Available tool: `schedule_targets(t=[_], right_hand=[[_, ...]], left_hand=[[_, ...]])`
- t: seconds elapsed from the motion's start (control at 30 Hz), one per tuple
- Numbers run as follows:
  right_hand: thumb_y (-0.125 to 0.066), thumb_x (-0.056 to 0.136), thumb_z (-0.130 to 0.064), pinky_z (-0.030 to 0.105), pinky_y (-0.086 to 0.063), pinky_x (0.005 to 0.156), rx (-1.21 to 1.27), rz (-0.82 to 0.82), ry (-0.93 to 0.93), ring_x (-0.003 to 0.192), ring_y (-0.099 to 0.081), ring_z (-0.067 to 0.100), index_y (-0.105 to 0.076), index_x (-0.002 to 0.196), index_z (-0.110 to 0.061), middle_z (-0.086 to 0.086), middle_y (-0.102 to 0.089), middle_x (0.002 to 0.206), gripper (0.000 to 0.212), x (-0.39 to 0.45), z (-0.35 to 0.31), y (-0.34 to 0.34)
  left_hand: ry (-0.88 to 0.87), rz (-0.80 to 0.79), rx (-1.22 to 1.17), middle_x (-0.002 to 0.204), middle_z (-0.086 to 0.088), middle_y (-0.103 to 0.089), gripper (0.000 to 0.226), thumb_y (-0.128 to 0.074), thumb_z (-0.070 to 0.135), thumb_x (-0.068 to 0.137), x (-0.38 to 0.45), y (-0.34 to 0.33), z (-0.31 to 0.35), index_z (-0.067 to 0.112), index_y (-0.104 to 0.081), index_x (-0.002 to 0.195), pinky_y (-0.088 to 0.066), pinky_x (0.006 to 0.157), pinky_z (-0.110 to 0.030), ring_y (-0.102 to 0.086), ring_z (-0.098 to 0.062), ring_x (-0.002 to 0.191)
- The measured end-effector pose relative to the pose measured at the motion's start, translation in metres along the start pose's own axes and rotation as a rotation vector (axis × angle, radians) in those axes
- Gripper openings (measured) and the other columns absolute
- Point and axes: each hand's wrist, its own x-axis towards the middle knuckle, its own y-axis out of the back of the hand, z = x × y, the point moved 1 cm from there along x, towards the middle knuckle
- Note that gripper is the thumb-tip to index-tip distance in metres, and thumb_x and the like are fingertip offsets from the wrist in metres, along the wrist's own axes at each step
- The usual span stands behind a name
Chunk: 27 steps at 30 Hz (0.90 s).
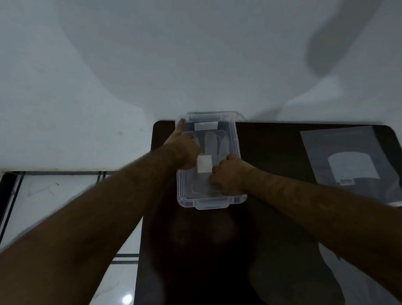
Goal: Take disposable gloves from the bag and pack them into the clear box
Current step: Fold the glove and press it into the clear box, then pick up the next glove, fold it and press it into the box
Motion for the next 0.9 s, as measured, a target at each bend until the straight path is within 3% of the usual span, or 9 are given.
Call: schedule_targets(t=[0.07, 0.17, 0.33, 0.43, 0.53, 0.63, 0.73, 0.9], right_hand=[[-0.055, 0.104, -0.048, 0.056, -0.040, 0.115, -0.013, 0.006, 0.002, 0.126, -0.060, 0.032, -0.053, 0.147, -0.025, 0.008, -0.062, 0.139, 0.049, -0.001, -0.001, -0.001], [-0.054, 0.104, -0.047, 0.057, -0.038, 0.116, -0.006, 0.013, -0.002, 0.126, -0.060, 0.032, -0.054, 0.146, -0.026, 0.007, -0.062, 0.139, 0.047, -0.001, 0.001, -0.001], [-0.057, 0.103, -0.048, 0.058, -0.036, 0.117, 0.008, 0.004, -0.023, 0.128, -0.059, 0.032, -0.055, 0.145, -0.026, 0.007, -0.062, 0.139, 0.047, -0.001, 0.002, -0.005], [-0.059, 0.103, -0.047, 0.057, -0.036, 0.118, 0.027, 0.008, -0.038, 0.128, -0.059, 0.031, -0.056, 0.145, -0.027, 0.006, -0.063, 0.138, 0.047, -0.004, 0.004, -0.001], [-0.056, 0.103, -0.048, 0.055, -0.033, 0.121, 0.107, 0.132, -0.081, 0.128, -0.060, 0.027, -0.059, 0.141, -0.029, 0.003, -0.067, 0.136, 0.042, -0.021, 0.010, 0.007], [-0.057, 0.102, -0.044, 0.052, -0.024, 0.126, 0.205, 0.337, -0.112, 0.135, -0.057, 0.022, -0.063, 0.138, -0.030, -0.001, -0.067, 0.139, 0.039, -0.059, 0.010, 0.002], [-0.062, 0.100, -0.041, 0.049, -0.018, 0.128, 0.331, 0.453, -0.117, 0.140, -0.054, 0.021, -0.066, 0.135, -0.030, -0.002, -0.067, 0.141, 0.036, -0.107, 0.001, -0.017], [-0.054, 0.102, -0.042, 0.044, -0.020, 0.127, 0.399, 0.537, -0.083, 0.142, -0.053, 0.021, -0.069, 0.132, -0.027, -0.001, -0.069, 0.138, 0.037, -0.176, -0.029, -0.078]], left_hand=[[0.026, -0.034, 0.021, 0.141, -0.001, -0.070, 0.040, -0.049, 0.045, 0.106, 0.007, 0.004, -0.004, 0.024, -0.068, 0.135, 0.021, 0.117, -0.076, -0.044, -0.028, 0.153], [0.020, 0.046, 0.025, 0.136, -0.001, -0.072, 0.034, -0.055, 0.039, 0.106, 0.009, 0.017, -0.007, 0.022, -0.068, 0.133, 0.012, 0.122, -0.073, -0.048, -0.027, 0.149], [0.026, 0.029, 0.050, 0.131, -0.002, -0.073, 0.034, -0.054, 0.038, 0.106, 0.005, 0.015, -0.002, 0.019, -0.068, 0.131, 0.009, 0.124, -0.076, -0.053, -0.026, 0.143], [0.038, 0.109, -0.019, 0.131, -0.002, -0.071, 0.034, -0.052, 0.034, 0.105, -0.003, 0.011, -0.001, 0.020, -0.068, 0.131, 0.007, 0.124, -0.078, -0.055, -0.025, 0.140], [0.026, 0.280, -0.157, 0.131, -0.002, -0.071, 0.035, -0.054, 0.028, 0.099, -0.035, 0.011, 0.011, 0.022, -0.068, 0.130, 0.003, 0.123, -0.077, -0.054, -0.025, 0.141], [0.019, 0.437, -0.284, 0.119, 0.002, -0.075, 0.032, -0.054, 0.027, 0.097, -0.089, 0.010, 0.041, 0.024, -0.071, 0.124, -0.011, 0.125, -0.073, -0.061, -0.024, 0.131], [0.014, 0.479, -0.413, 0.118, 0.006, -0.076, 0.031, -0.052, 0.034, 0.099, -0.135, 0.006, 0.079, 0.028, -0.072, 0.123, -0.018, 0.124, -0.070, -0.064, -0.021, 0.127], [-0.046, 0.400, -0.588, 0.127, 0.016, -0.070, 0.032, -0.048, 0.046, 0.104, -0.172, 0.003, 0.148, 0.038, -0.067, 0.128, -0.013, 0.128, -0.059, -0.057, -0.008, 0.133]])
